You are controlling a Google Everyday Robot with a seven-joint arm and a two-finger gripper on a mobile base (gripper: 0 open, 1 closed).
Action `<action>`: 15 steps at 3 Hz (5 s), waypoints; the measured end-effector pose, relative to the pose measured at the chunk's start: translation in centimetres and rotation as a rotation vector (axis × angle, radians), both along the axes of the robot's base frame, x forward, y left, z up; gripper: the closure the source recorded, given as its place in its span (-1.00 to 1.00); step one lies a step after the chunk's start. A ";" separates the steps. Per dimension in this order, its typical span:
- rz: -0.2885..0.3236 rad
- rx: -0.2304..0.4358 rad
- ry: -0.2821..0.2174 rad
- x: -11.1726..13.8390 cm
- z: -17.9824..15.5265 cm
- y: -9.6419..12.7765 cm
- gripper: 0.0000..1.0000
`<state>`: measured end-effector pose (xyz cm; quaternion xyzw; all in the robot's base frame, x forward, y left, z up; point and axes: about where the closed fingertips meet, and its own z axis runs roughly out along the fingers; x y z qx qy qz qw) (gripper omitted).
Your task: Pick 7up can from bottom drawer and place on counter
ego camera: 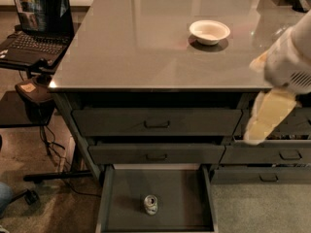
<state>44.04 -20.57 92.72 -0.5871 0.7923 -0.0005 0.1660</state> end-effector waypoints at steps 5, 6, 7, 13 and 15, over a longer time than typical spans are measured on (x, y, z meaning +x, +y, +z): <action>-0.018 0.015 0.206 -2.2 -19.0 4.1 -1.00; -0.058 0.075 0.278 -4.4 -23.3 6.0 -1.00; -0.100 0.176 0.413 -9.4 -32.5 10.4 -1.00; -0.111 0.674 0.124 -7.8 -41.5 18.9 -1.00; -0.150 0.531 0.078 -8.1 -45.4 16.8 -1.00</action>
Offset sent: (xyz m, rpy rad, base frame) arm -0.0090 0.0538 -0.2126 0.0933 0.2393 0.0085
